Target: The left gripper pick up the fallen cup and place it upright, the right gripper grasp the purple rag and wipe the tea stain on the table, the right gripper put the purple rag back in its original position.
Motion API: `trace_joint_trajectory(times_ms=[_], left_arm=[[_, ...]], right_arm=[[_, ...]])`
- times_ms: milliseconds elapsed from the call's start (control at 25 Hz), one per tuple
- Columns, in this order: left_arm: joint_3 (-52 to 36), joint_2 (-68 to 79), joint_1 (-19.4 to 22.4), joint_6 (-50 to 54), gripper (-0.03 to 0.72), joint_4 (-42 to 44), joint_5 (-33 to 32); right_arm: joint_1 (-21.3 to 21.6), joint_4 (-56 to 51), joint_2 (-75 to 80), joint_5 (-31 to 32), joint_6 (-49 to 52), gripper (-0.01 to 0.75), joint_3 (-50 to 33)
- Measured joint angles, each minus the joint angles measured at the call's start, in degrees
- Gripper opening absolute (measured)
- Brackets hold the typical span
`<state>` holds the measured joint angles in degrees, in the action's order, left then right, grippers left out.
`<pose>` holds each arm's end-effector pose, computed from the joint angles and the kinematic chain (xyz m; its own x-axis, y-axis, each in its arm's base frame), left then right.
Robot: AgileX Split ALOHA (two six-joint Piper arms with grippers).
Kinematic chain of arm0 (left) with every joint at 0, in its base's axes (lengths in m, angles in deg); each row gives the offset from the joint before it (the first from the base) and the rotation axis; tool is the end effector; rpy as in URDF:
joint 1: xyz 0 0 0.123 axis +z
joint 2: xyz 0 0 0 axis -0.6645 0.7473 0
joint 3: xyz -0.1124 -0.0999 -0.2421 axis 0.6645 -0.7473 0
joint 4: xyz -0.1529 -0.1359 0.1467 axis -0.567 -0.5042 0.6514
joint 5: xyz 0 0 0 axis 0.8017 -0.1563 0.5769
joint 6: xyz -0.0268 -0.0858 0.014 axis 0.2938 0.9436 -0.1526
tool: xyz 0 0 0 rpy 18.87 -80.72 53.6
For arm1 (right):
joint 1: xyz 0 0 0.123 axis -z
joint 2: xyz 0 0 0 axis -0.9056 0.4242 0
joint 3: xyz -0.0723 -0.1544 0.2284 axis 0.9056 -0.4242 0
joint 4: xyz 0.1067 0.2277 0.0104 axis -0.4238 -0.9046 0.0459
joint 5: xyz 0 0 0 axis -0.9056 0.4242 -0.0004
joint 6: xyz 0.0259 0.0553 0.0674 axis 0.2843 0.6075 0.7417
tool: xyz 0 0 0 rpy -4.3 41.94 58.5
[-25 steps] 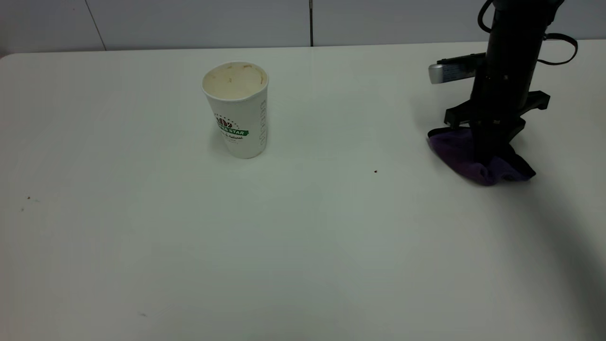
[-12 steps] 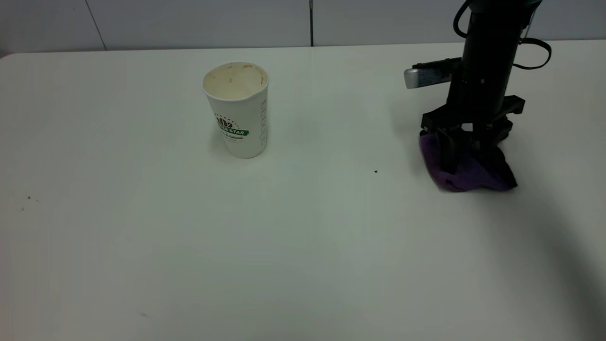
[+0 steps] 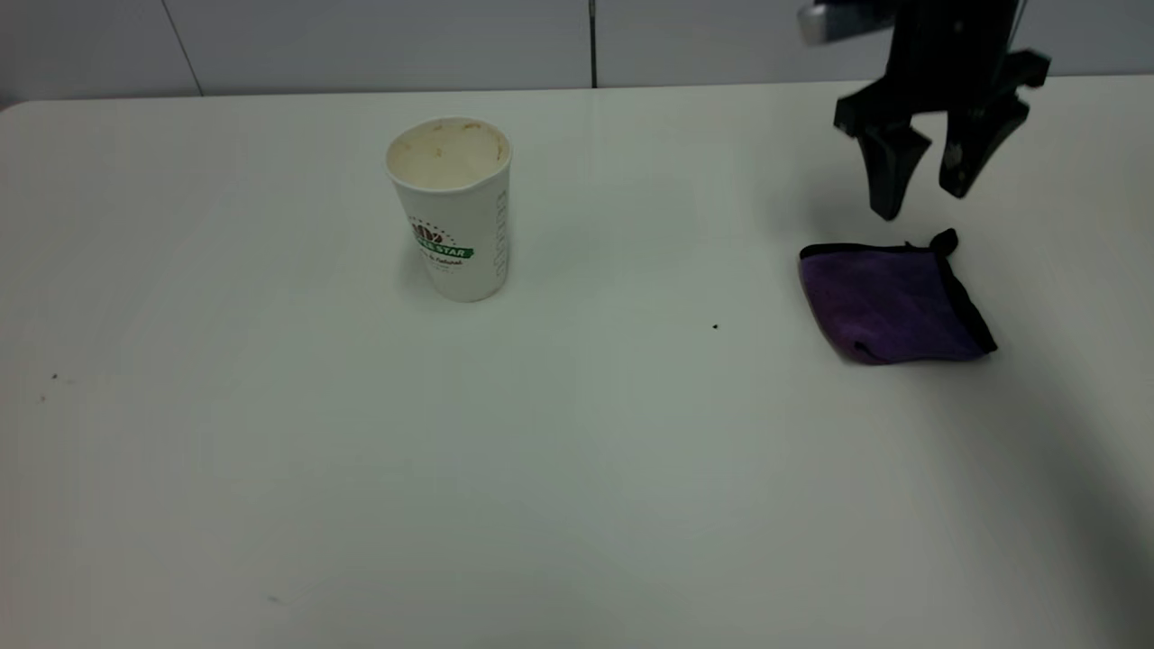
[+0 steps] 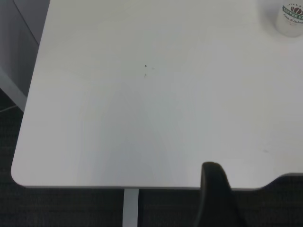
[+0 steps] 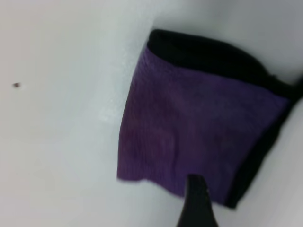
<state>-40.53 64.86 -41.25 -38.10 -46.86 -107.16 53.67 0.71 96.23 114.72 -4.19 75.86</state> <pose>-0.0096 0.0038 0.2676 -0.5162 0.0047 -0.8565 -0.0384 0.9989 0.0286 0.4801 0.0942 0.0991 -0.9357 -0.3497 -0.0462 -0.3491 0.9369 -0.0193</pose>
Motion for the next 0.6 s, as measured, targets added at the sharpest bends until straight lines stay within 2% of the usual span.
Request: trace_joint_trajectory(times_ms=[120, 360, 600], left_arm=[[0.0, 0.0, 0.0, 0.0, 0.476, 0.0, 0.0], [0.0, 0.0, 0.0, 0.0, 0.476, 0.0, 0.0], [0.0, 0.0, 0.0, 0.0, 0.476, 0.0, 0.0]], right_arm=[[0.0, -0.7, -5.4, 4.1, 0.1, 0.573, 0.0], [0.0, -2.8, -16.8, 5.1, 1.8, 0.571, -3.8], [0.0, -4.3, -31.9, 5.3, 1.5, 0.547, -18.7]])
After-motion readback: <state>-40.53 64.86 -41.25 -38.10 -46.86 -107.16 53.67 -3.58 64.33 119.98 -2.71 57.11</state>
